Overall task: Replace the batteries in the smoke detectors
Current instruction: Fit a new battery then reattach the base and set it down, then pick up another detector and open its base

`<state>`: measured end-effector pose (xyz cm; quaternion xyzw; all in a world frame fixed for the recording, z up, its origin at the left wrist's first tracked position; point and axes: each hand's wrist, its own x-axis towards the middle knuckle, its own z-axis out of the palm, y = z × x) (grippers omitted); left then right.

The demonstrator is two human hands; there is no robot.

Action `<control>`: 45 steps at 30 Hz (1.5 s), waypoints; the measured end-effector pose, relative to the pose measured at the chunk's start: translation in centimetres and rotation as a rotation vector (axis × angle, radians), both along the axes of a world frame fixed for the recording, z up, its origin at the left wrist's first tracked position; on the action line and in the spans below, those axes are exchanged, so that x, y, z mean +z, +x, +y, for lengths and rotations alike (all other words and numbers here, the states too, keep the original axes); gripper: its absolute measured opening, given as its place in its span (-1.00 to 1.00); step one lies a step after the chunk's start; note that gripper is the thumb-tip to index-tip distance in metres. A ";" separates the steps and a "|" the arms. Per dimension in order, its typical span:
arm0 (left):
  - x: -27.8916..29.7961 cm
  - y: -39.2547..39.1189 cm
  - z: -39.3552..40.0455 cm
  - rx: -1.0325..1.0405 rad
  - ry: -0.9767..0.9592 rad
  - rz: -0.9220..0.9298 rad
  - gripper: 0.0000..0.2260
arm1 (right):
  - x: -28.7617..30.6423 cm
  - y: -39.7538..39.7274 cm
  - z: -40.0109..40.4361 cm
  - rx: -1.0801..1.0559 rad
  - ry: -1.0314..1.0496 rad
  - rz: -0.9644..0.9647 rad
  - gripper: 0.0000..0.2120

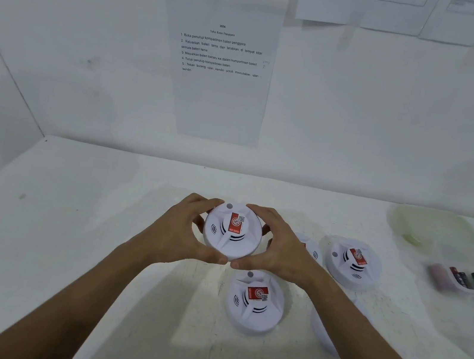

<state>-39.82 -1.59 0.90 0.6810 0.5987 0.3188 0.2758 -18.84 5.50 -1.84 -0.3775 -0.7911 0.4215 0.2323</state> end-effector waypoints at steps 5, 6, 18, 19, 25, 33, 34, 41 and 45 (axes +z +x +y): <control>-0.3 -0.1 0.1 -0.013 0.013 0.019 -0.27 | -0.3 -0.2 0.1 0.001 0.002 -0.003 -0.11; -0.4 -0.1 0.1 -0.012 0.013 0.022 -0.28 | -0.4 -0.2 0.1 0.001 0.000 -0.002 -0.11; -2.7 -1.0 1.2 0.025 -0.017 0.049 -0.28 | -1.4 -1.5 0.5 -0.015 -0.003 -0.050 -0.15; -2.9 -1.1 1.3 0.033 -0.026 0.044 -0.29 | -1.5 -1.6 0.5 -0.010 -0.001 -0.060 -0.16; -4.3 -1.4 1.7 0.027 -0.101 0.080 -0.35 | -1.7 -2.6 0.6 0.036 -0.007 -0.189 -0.22; -5.1 -2.2 2.0 0.022 -0.160 0.143 -0.37 | -2.0 -3.7 1.0 0.061 -0.012 -0.277 -0.26; -5.3 -2.4 2.0 0.028 -0.170 0.153 -0.37 | -2.1 -3.7 1.0 0.061 -0.016 -0.278 -0.25; -5.4 -2.4 2.0 0.052 -0.262 0.209 -0.27 | -2.3 -3.8 0.7 0.044 -0.011 -0.303 -0.17; -4.2 -2.0 1.8 0.041 -0.292 0.270 -0.31 | -1.7 -3.7 0.5 0.031 -0.001 -0.280 -0.05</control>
